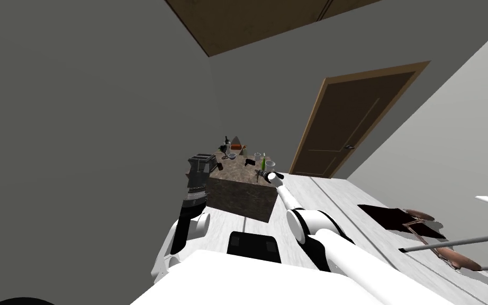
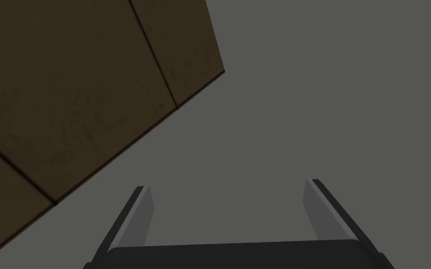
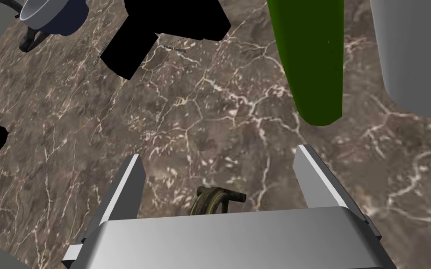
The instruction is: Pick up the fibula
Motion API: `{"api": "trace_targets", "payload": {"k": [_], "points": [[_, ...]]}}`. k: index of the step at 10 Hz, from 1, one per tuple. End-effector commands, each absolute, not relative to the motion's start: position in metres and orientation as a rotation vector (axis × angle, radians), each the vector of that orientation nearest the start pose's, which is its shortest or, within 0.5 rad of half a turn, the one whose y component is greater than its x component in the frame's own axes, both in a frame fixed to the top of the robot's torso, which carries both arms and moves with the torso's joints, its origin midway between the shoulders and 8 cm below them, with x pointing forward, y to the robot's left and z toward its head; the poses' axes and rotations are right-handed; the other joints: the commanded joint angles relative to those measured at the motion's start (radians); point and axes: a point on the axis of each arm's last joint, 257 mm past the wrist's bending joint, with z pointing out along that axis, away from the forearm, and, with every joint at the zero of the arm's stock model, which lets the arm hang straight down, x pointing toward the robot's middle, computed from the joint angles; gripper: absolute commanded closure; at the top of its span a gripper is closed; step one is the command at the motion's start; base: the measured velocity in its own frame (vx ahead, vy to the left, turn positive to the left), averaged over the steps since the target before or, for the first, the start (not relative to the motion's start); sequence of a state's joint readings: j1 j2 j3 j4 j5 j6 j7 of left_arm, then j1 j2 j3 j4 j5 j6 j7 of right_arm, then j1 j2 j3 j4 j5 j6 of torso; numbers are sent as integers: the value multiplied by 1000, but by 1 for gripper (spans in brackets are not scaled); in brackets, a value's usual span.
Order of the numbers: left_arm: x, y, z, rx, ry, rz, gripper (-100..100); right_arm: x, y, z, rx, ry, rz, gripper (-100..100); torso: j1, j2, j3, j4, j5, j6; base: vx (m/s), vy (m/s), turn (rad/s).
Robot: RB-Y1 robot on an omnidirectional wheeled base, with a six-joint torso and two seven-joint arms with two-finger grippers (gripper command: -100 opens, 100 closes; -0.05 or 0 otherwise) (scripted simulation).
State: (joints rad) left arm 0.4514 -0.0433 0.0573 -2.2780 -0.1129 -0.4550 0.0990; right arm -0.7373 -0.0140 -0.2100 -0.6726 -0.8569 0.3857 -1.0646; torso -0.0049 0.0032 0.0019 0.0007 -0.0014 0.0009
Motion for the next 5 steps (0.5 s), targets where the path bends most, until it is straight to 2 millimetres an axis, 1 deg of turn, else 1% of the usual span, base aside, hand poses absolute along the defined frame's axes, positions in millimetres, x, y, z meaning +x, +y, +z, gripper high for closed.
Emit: {"api": "trace_targets", "payload": {"k": [1, 2, 3, 4, 5], "points": [[354, 287, 30, -658, 614, -1278, 0, 651, -93, -321, -2339, 128, -1295, -100, 0, 0, 0, 0, 0, 0, -20, -37, -34], [354, 287, 30, -658, 614, -1278, 0, 651, -93, -321, -2339, 128, -1295, -100, 2, -1, -1, 0, 0, 0, -4, 3, -22], [354, 287, 30, -658, 614, -1278, 0, 663, -87, -305, -2318, 142, -1343, -100, 5, -3, -2, -1, 1, 0, -43, -23, 222], [354, 287, 30, -658, 614, -1278, 0, 657, -87, -317, -2336, 153, -1309, -100, 4, -1, -1, 0, 1, -1, -40, -53, 145], [354, 287, 30, -658, 614, -1278, 0, 667, -77, -302, -2320, 153, -1350, -100, 3, -1, -1, 0, 1, 0, -44, -98, 188]]}}
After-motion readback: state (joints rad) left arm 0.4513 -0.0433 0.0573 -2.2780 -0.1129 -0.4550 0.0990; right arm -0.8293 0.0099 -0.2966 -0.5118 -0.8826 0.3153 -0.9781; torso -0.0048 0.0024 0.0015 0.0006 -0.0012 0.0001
